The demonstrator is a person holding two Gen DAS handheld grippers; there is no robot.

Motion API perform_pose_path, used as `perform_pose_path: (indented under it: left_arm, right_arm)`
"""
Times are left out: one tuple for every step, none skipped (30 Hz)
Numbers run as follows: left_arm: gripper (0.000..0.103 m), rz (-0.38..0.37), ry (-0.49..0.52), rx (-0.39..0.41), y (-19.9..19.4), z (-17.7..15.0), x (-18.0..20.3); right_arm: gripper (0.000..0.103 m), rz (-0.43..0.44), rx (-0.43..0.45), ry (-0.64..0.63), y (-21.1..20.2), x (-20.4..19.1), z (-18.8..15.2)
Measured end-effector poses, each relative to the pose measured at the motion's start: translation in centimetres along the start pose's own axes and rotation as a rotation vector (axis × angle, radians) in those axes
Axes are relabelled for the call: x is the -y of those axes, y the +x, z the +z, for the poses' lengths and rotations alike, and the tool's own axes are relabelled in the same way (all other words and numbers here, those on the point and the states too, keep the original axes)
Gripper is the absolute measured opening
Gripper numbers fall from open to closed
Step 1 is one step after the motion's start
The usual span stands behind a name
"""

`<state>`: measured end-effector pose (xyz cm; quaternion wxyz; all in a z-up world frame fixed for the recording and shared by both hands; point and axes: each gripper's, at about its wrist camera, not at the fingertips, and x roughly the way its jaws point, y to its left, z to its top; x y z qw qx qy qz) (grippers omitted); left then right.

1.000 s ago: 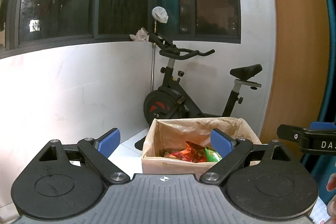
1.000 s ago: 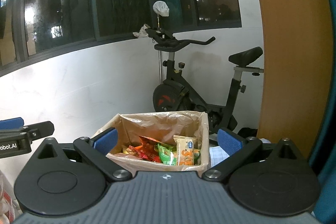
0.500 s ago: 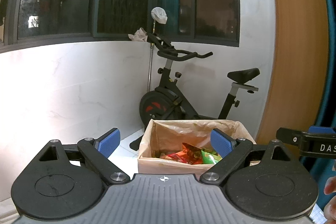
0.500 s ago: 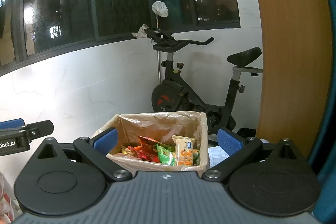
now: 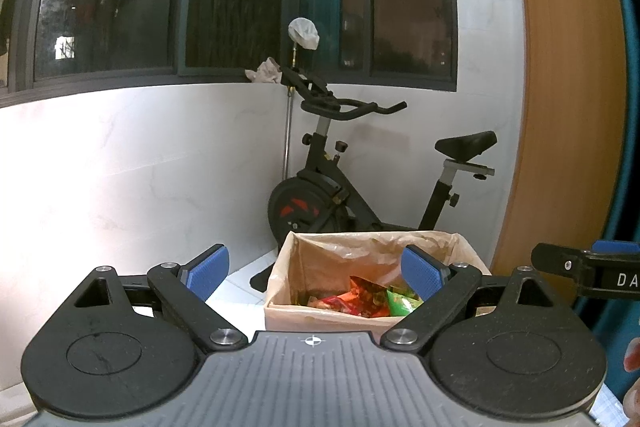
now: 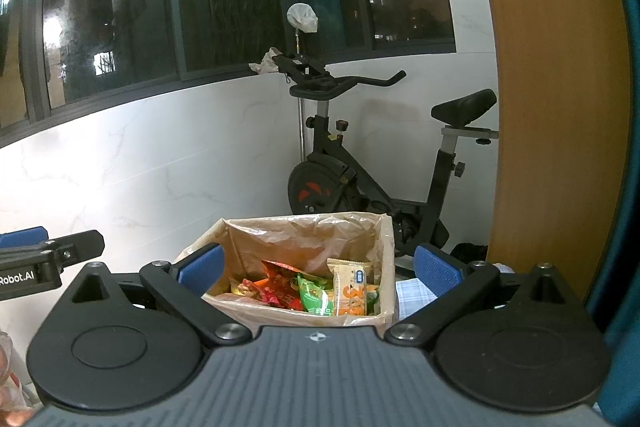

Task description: Organize snacks

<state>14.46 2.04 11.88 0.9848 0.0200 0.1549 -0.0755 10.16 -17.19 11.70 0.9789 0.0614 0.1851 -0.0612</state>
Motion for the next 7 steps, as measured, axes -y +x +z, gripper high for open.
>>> perform_pose_path:
  left_arm:
    - [0.094, -0.002, -0.002, 0.001, 0.00, -0.06, 0.10]
    - [0.094, -0.006, -0.004, 0.004, -0.01, -0.08, 0.07]
    - [0.094, -0.009, -0.004, 0.011, -0.07, -0.15, 0.06]
    - [0.094, -0.009, -0.002, 0.017, -0.11, -0.15, 0.13]
    - [0.094, -0.008, 0.001, 0.019, -0.13, -0.18, 0.19]
    - [0.094, -0.008, 0.004, 0.017, -0.09, -0.16, 0.24]
    - [0.094, -0.007, 0.006, 0.015, -0.04, -0.15, 0.23]
  right_arm:
    - [0.103, -0.001, 0.000, 0.000, 0.02, 0.00, 0.01]
    - [0.103, -0.001, 0.000, 0.000, -0.01, 0.01, 0.00]
    - [0.103, -0.002, 0.001, 0.000, -0.01, -0.01, 0.00]
    - [0.103, -0.003, 0.002, 0.000, -0.01, -0.03, 0.00]
    - [0.103, -0.003, 0.004, 0.001, -0.01, -0.04, -0.01]
    - [0.103, -0.004, 0.005, 0.002, 0.00, -0.07, -0.06]
    - [0.103, -0.004, 0.005, 0.004, 0.04, -0.05, -0.07]
